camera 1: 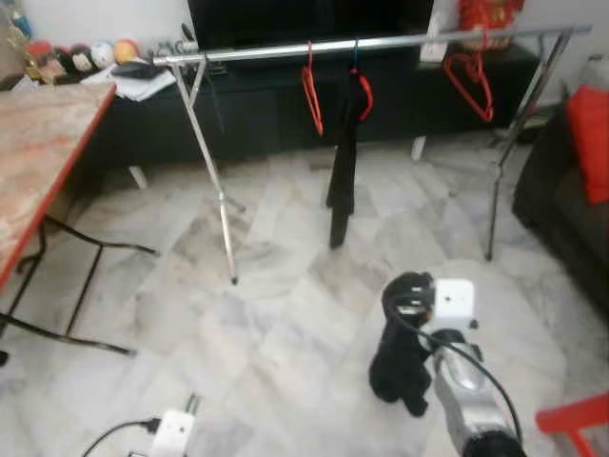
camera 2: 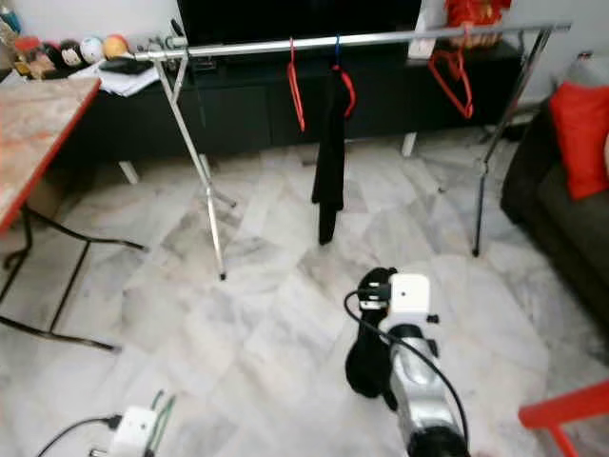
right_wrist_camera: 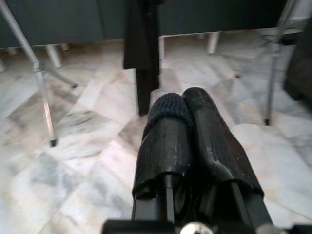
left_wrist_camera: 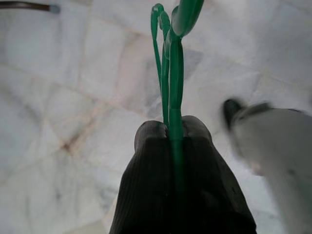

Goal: Hang hanger

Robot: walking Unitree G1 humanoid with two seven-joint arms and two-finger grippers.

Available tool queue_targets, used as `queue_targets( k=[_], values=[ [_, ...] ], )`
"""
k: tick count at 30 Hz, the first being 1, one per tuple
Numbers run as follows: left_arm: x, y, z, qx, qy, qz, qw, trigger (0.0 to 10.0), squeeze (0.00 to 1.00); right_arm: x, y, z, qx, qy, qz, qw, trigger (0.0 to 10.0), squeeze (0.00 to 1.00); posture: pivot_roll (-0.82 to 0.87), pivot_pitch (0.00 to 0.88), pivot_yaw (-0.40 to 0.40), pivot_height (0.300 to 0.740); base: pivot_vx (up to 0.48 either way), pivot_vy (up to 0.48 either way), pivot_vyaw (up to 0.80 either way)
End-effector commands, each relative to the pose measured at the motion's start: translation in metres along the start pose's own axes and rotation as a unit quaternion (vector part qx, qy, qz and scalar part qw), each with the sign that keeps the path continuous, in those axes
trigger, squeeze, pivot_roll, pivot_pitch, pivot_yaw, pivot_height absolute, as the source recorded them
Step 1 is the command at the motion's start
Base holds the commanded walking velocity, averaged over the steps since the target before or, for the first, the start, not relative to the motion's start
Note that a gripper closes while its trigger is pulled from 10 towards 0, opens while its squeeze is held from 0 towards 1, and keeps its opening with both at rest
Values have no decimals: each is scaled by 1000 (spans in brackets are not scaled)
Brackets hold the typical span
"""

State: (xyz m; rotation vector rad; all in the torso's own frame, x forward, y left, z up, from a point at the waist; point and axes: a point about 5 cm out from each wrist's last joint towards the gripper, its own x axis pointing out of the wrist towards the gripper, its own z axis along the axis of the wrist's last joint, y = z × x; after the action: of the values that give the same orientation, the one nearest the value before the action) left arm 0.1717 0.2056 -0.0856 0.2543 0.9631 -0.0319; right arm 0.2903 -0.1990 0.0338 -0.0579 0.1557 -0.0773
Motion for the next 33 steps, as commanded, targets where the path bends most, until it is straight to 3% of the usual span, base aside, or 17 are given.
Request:
queue_targets(
  k=[1,7,18,26,31,33],
  values=[
    [-1,7,-2,7,5,5,1000,10000,0,5,5,12,4,-23,7,1000,10000,0,-172,32,38,740,0,281,0],
    [1,6,6,14,-10,1,1000,10000,0,6,1,14,-2,-24,4,1000,10000,0,-170,35,38,740,0,85,0],
    [6,11,69,18,-114,-25,993,10000,0,14,1,26,-22,-34,14,999,10000,0,-164,36,37,740,0,0,0],
    [6,0,82,16,-137,-48,989,10000,0,14,2,26,-28,-29,14,999,10000,0,-171,38,41,740,0,0,0],
    [2,-8,109,31,-194,-86,977,10000,0,19,1,28,-52,-21,21,998,10000,0,-166,39,32,740,0,0,0],
    [-1,-12,125,55,-210,-149,965,10000,0,22,1,28,-82,-11,27,996,10000,0,-157,39,29,740,0,0,0]
  ],
)
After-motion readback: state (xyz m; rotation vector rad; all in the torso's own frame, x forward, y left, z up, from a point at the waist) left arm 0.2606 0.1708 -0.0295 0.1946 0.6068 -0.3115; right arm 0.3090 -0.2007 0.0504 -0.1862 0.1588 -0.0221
